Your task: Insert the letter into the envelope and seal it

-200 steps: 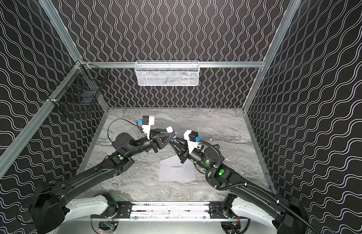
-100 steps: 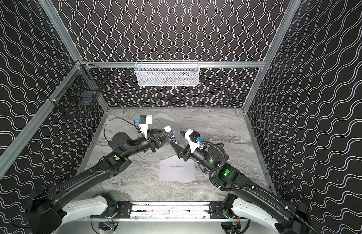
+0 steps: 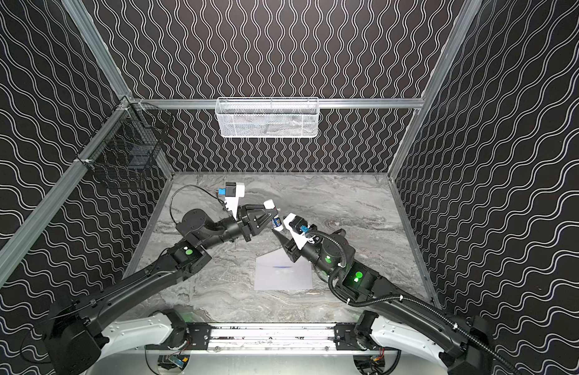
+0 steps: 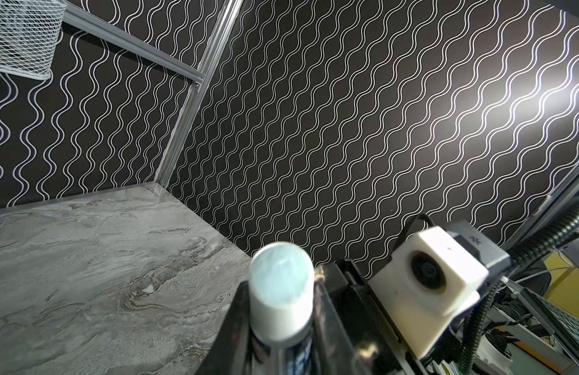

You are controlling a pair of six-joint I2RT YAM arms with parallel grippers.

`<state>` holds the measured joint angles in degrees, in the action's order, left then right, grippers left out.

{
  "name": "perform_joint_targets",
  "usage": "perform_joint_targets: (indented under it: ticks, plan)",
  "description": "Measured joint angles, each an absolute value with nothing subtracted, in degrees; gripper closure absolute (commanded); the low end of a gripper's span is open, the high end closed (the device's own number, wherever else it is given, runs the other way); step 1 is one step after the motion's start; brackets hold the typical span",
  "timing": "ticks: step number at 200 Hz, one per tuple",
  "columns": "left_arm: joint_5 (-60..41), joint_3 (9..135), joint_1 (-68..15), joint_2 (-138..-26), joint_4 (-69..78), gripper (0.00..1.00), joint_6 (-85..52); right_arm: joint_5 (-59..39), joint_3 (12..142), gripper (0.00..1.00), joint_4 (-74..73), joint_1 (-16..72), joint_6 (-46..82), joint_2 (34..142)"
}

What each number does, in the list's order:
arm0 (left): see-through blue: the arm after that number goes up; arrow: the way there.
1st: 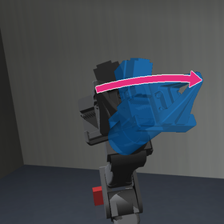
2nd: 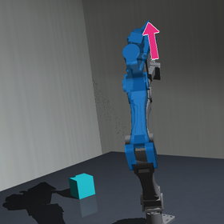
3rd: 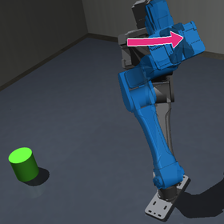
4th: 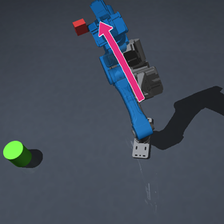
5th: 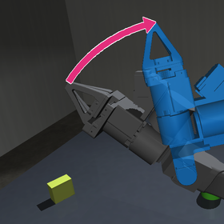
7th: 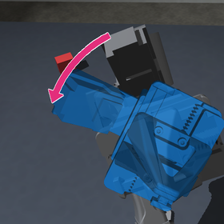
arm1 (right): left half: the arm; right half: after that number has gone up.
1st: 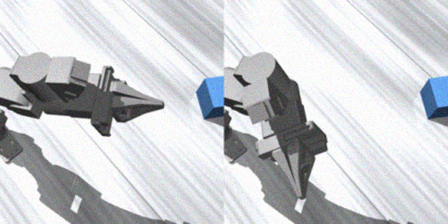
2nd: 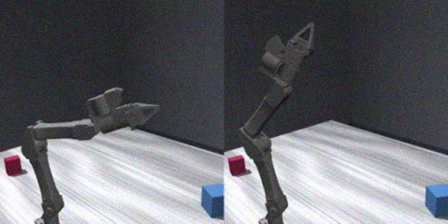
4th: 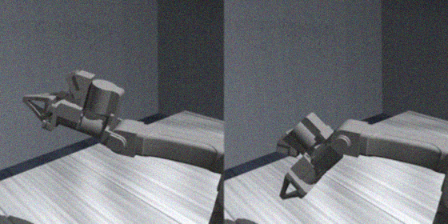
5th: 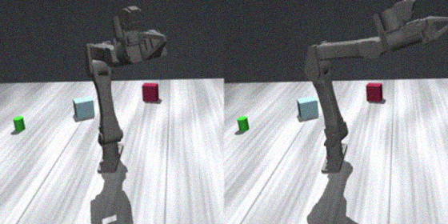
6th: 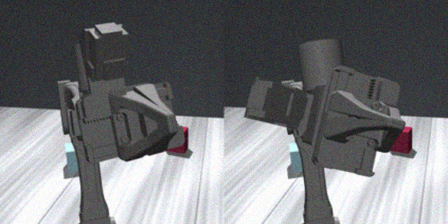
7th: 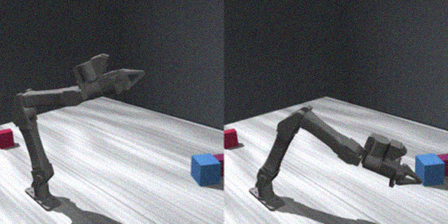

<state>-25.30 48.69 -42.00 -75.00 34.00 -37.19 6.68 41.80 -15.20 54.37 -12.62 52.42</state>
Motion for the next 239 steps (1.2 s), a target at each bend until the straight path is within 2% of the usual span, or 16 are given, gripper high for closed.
perform_joint_targets:
  ticks: [51,67,84,105,127,148,169,207,223,239]
  plan:
    - [-24.80,48.84,-41.91,-75.31,35.55,1.00,-37.15,5.85,43.09,0.95,-14.46,54.26,-9.69,53.01]
    - [-24.97,48.97,-41.91,-75.33,35.86,1.00,-37.10,5.08,43.94,1.00,-13.21,54.19,-8.75,53.08]
    - [-26.24,49.23,-41.87,-75.16,36.27,1.00,-36.03,2.90,45.25,1.00,-11.25,54.08,-7.46,52.64]
    - [-29.65,49.34,-41.87,-74.35,36.77,1.00,-34.81,-4.75,46.52,1.00,-8.03,52.23,-5.98,51.11]
    - [-33.45,49.32,-42.02,-73.65,38.00,1.00,-33.69,-19.97,47.29,1.00,-6.76,46.94,-2.70,49.95]
    - [-37.19,49.06,-42.15,-73.58,40.40,1.00,-33.78,-34.70,48.25,0.90,-6.76,41.91,1.17,50.33]
    - [-40.16,48.49,-42.26,-73.60,42.30,1.00,-34.30,-42.72,48.45,0.80,-6.68,39.62,3.64,50.70]
    - [-41.67,47.51,-42.30,-73.47,43.35,1.00,-34.65,-47.94,49.43,0.29,-2.50,38.44,3.01,49.95]
    - [-40.16,47.33,-42.24,-73.71,42.72,1.00,-34.61,-45.98,51.88,0.25,2.44,38.13,0.30,49.10]
    - [-37.71,47.31,-42.11,-74.00,41.85,1.00,-34.39,-40.77,52.95,0.25,4.10,38.20,-2.00,47.62]
